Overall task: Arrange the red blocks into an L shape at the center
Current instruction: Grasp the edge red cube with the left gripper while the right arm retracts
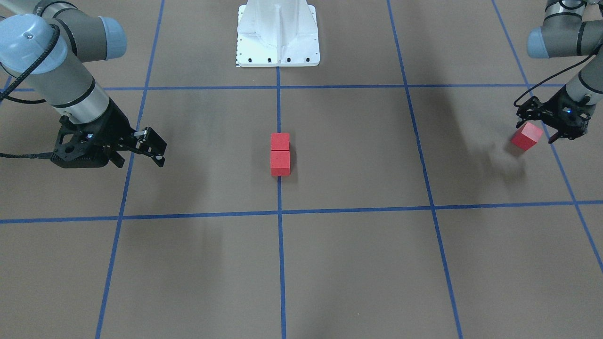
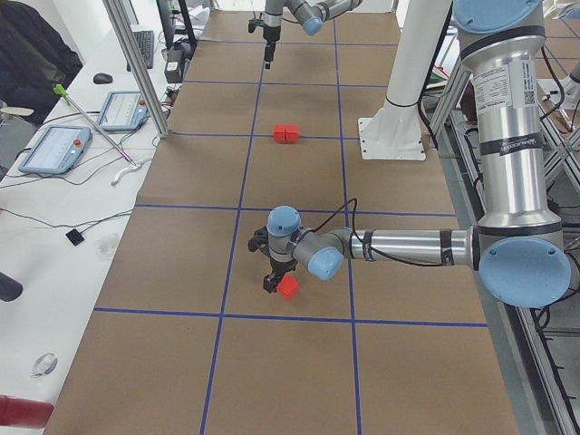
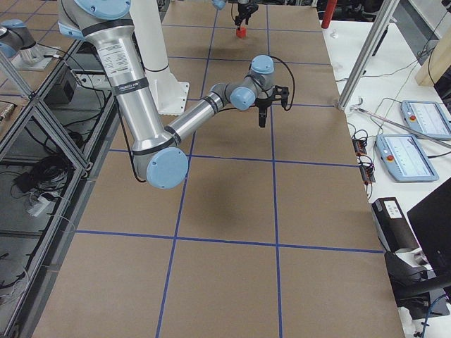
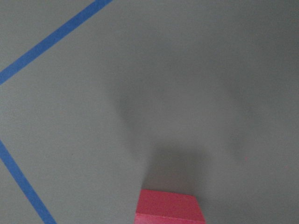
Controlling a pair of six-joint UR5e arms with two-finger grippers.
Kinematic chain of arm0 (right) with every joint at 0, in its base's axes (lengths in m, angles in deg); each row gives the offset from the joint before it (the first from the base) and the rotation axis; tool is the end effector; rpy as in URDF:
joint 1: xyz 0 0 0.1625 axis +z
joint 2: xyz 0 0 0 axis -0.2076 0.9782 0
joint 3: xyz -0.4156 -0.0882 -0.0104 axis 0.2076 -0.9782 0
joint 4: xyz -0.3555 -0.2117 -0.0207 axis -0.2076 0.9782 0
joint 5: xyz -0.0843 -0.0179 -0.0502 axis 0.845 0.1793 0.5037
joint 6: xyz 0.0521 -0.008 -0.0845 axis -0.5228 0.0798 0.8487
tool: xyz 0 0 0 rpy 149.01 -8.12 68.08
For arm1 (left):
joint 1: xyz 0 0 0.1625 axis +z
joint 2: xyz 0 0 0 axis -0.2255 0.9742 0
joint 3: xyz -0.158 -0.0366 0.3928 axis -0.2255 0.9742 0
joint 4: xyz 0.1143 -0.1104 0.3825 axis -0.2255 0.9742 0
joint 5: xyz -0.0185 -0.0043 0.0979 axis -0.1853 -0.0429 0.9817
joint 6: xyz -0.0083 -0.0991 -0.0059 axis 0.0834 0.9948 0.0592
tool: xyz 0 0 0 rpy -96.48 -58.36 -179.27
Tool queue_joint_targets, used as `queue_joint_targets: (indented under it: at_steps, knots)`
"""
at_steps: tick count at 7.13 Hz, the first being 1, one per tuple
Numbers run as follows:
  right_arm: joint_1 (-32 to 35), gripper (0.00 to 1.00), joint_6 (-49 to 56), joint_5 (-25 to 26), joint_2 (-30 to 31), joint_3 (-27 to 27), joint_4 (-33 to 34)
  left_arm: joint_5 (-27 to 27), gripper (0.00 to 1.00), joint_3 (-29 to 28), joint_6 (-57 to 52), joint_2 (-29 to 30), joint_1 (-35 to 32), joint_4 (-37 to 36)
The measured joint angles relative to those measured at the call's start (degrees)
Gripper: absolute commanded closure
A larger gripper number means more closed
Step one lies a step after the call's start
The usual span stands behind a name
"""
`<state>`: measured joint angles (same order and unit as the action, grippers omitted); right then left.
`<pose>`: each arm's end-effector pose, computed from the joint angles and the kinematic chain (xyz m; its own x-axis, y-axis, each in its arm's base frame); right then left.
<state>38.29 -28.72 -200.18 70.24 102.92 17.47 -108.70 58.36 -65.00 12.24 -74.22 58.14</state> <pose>-0.3222 -0.5160 0.3188 0.5957 0.0859 0.7986 -0.1647 0.9862 0.0168 0.1474 -0.4207 0.6504 0.5947 0.5755 -0.5613 -0.3863 0.8169 0.4283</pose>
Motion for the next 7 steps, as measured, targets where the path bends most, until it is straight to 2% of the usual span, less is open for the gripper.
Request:
queue_joint_targets:
  at_steps: [2,3,4,5,7]
  knots:
    - [0.0,0.00,0.1,-0.1,0.1,-0.2,0.0,-0.5,0.00,-1.2,0.5,0.5,0.3,0.4]
    - [0.2,0.00,0.2,-0.2,0.5,0.0,0.0,-0.4,0.07,-2.0,0.5,0.9,0.4,0.4]
    - [0.6,0.00,0.8,-0.5,1.1,0.2,0.0,-0.2,0.25,-2.6,0.5,1.2,0.4,0.4]
    - [1.5,0.00,2.6,-1.1,2.4,0.7,0.0,-0.1,0.99,-3.2,0.6,1.3,0.4,0.4]
    - [6.3,0.00,10.6,-4.8,7.4,1.8,0.0,-0.1,1.00,-3.8,0.7,1.7,0.5,0.4]
